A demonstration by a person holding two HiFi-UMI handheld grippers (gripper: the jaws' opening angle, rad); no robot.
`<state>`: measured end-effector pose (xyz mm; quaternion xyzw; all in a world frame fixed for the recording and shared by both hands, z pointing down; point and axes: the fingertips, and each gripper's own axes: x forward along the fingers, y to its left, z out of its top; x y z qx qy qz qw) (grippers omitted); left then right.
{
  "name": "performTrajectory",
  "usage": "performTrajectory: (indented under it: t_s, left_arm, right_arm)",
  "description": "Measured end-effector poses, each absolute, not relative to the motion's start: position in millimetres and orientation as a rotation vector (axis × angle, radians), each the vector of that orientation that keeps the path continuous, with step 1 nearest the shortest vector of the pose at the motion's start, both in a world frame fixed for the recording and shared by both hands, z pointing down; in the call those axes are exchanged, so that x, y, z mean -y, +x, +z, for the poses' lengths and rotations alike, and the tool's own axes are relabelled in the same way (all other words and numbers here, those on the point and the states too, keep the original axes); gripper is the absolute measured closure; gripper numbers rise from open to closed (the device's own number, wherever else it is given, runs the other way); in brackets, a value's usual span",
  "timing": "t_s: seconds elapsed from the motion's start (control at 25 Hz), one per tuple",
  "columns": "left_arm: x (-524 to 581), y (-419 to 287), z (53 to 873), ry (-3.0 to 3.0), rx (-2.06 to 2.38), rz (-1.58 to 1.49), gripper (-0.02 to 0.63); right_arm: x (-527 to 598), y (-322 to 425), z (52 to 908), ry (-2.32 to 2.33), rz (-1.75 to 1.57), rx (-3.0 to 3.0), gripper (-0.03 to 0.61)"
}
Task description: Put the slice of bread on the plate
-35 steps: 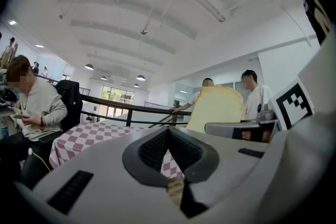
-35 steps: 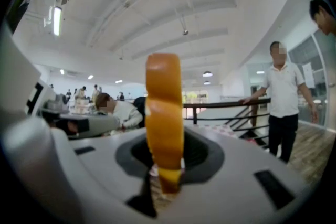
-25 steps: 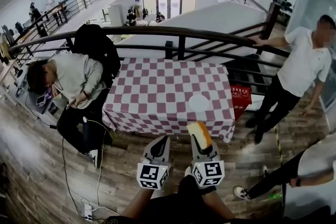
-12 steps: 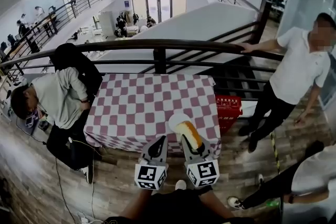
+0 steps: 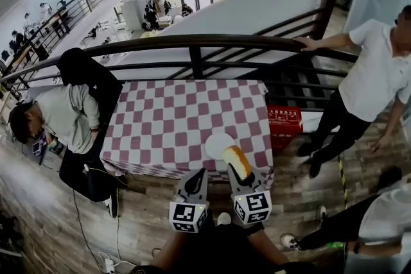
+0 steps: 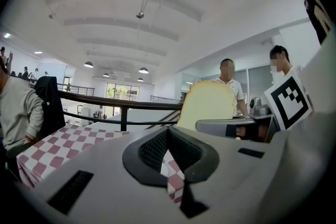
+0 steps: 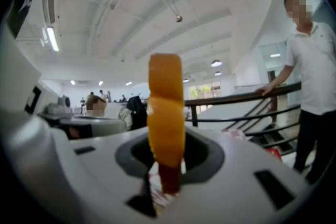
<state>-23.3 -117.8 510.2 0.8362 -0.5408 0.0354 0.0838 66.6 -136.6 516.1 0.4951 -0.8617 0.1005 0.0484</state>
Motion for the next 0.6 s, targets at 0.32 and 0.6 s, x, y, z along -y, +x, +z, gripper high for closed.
performTrajectory:
  t_s: [0.32,0.6]
  left_arm:
    - [172.8,-23.8,541.3,2.464,1.551,0.144,0.594]
    - [227.0,-25.5,563.7,2.445,1.485,0.232,0.594]
  right_arm:
    - [188.7,69.1,556.0,1.506,0.437,2.497,0.482]
    - [230.8,64.7,591.1,1.472,0.569,2.419,0.482]
